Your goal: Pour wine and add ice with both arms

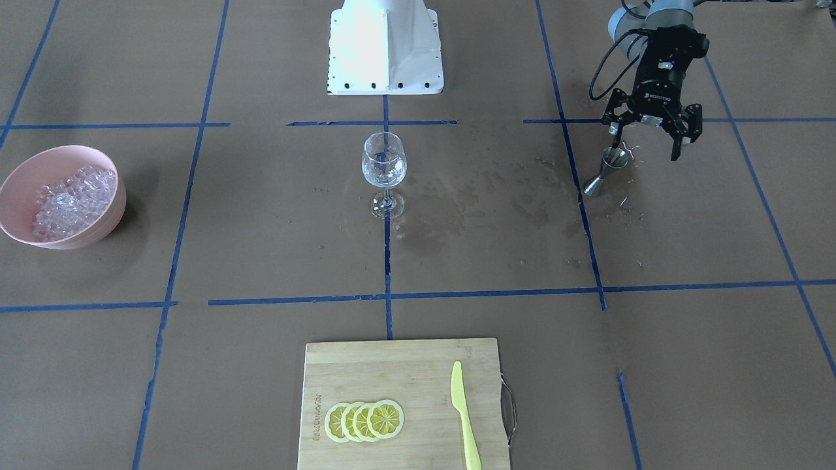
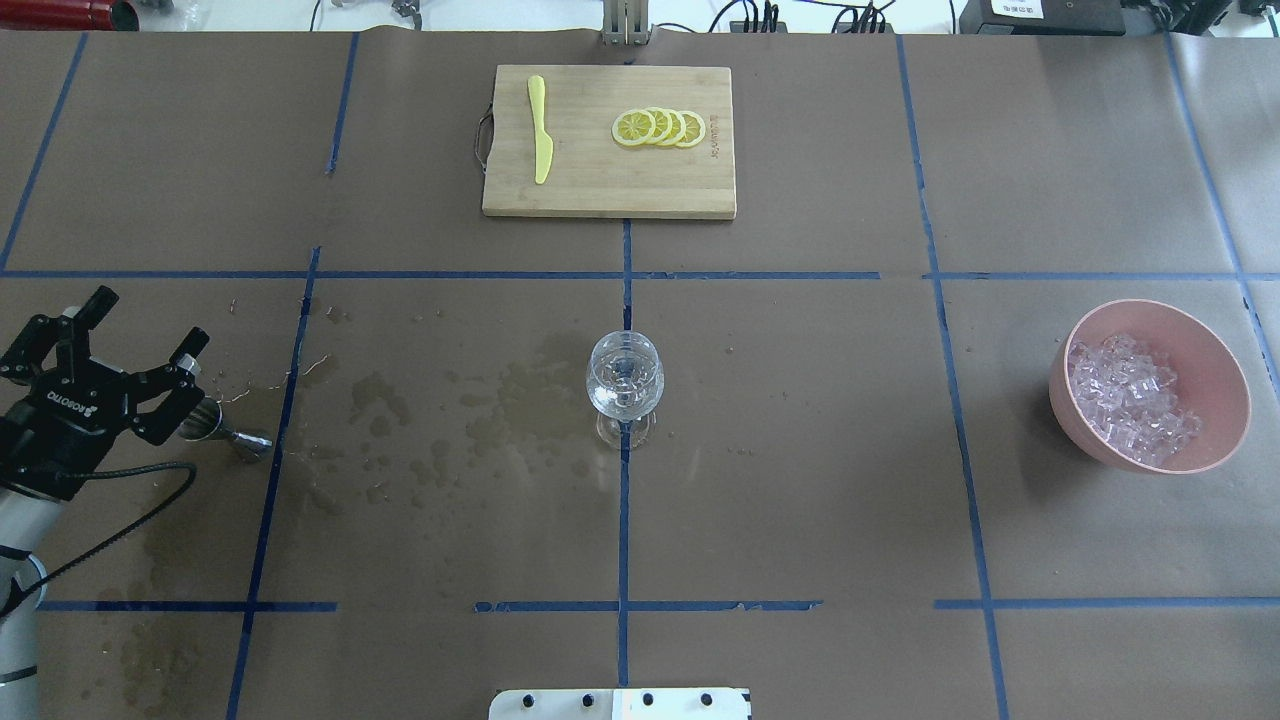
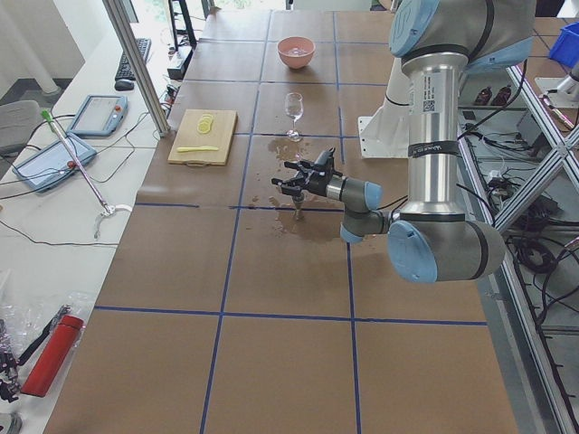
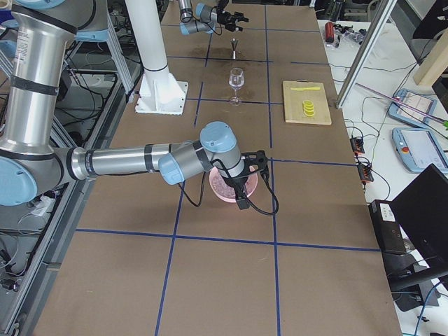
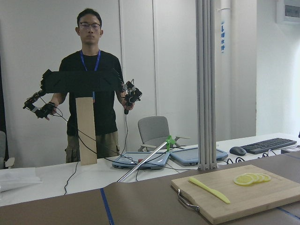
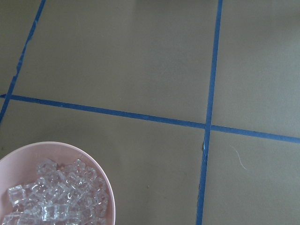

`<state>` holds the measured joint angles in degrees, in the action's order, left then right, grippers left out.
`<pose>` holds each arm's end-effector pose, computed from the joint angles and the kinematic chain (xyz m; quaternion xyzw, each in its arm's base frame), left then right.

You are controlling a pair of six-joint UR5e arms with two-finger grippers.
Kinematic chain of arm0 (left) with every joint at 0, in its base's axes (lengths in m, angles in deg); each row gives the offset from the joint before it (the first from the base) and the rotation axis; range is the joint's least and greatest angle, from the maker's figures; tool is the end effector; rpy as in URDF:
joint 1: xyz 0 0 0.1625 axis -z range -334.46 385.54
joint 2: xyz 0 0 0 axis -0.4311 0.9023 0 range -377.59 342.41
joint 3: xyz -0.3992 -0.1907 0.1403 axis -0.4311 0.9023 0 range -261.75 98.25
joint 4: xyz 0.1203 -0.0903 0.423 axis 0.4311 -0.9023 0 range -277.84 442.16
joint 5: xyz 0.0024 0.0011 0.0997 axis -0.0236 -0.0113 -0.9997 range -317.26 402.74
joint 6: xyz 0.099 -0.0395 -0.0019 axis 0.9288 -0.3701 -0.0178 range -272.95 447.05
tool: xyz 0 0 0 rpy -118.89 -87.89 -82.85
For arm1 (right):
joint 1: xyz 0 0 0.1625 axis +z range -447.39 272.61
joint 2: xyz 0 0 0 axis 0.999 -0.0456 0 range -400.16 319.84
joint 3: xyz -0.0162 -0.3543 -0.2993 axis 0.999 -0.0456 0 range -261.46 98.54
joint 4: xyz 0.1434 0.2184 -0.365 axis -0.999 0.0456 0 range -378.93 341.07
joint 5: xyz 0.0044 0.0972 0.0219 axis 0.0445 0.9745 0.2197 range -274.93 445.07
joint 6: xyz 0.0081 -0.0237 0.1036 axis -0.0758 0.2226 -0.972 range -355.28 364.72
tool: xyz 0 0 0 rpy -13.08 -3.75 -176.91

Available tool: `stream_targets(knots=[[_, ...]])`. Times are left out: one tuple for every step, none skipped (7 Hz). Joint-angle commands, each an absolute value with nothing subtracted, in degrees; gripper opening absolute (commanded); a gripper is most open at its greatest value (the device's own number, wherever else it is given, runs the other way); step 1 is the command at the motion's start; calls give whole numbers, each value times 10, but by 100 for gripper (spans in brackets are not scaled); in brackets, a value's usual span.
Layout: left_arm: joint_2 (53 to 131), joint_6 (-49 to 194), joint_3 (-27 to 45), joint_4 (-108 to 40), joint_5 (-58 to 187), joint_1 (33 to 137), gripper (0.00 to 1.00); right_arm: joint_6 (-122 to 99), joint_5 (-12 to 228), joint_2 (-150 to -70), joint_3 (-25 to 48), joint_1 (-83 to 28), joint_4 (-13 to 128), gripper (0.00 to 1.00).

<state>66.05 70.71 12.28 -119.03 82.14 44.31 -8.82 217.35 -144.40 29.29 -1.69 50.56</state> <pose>0.3176 -0.3358 0.5249 0.7029 0.3293 -0.0662 0.6269 0.0286 -0.4398 0.5887 0.1609 -0.3802 -0.0109 0.9107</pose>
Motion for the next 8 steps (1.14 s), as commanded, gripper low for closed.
stream_targets(knots=[[666,703,124,-1076,998,585,100,-86,2173,-1444,292,-17,505,100],[672,703,126,-1000,1103,658,100,-86,2173,-1444,290,-17,505,100],[675,704,126,-931,1178,714,100,-86,2173,-1444,290,-17,505,100],[675,707,127,-873,1254,770,100,-85,2173,-1444,290,-17,505,100],[684,708,134,-802,1355,842,100,-85,2172,-1444,289,-17,505,100],[687,711,156,-714,1455,909,100,-85,2172,-1444,288,-17,505,100],[695,765,163,-646,1533,978,100,-85,2172,-1445,288,-17,505,100],[694,809,163,-592,1582,1030,100,-84,2172,-1445,288,-17,505,100]])
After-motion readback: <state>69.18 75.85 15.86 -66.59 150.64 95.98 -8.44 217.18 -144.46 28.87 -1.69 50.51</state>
